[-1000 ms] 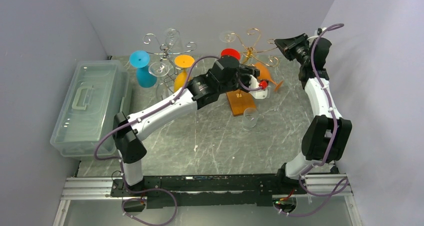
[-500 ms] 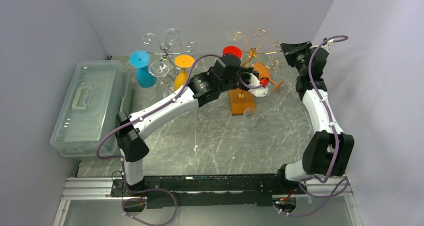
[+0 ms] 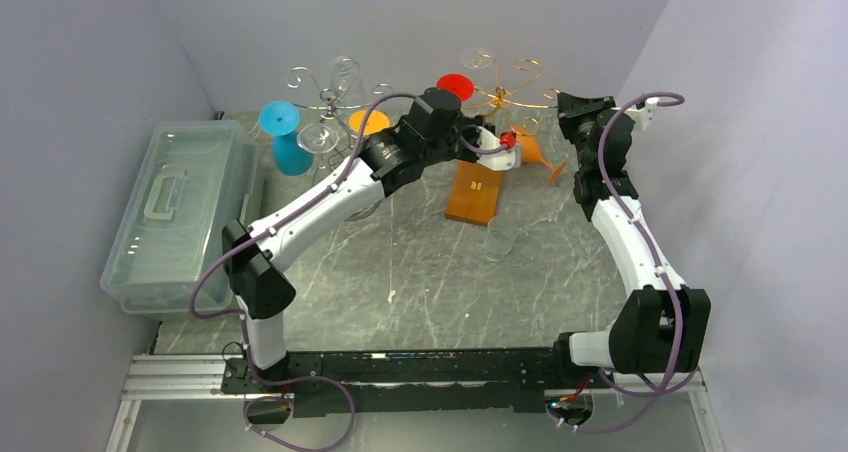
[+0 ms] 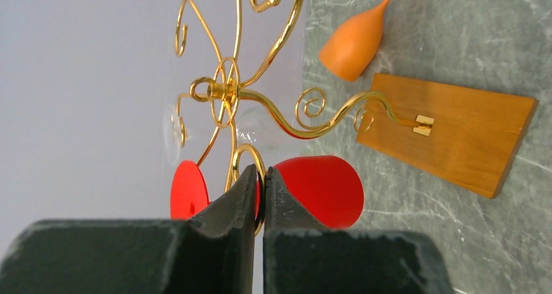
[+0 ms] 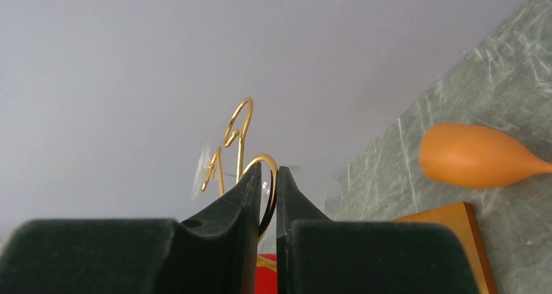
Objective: Place the wine glass upside down on the wine glass rack
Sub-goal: Adjust the wine rack at the center of the board.
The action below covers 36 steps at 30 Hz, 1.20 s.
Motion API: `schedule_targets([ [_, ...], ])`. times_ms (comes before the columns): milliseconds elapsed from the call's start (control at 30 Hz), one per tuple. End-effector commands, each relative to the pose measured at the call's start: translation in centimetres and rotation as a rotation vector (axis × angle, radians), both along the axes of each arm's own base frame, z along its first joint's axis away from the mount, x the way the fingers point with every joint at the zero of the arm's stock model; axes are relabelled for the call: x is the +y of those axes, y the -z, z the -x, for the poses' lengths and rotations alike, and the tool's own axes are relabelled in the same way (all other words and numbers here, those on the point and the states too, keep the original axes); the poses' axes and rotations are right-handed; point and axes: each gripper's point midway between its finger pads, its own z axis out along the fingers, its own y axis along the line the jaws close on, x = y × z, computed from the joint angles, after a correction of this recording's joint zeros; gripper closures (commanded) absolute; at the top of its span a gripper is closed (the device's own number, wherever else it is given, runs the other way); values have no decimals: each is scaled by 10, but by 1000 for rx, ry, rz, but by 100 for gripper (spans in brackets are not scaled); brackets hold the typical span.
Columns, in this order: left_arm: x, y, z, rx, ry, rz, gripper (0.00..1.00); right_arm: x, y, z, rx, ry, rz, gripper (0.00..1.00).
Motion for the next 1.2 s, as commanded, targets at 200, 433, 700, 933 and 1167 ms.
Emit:
schedule_targets([
  [200, 1, -36, 6, 23, 18, 155, 58, 54, 14, 11, 79, -188, 65, 90],
  [433, 19, -59, 53, 181, 79, 262, 9, 58, -12, 13, 44, -225, 124, 64],
  [700, 58, -110, 97, 198, 108, 352, 1, 46, -57, 40, 1, -180, 220, 0],
  [933, 79, -111, 100, 193, 52, 358, 1, 19, -41, 58, 70, -100, 218, 0],
  [1167, 102, -121, 93, 276, -43, 431, 1, 3, -34, 91, 102, -73, 297, 0],
])
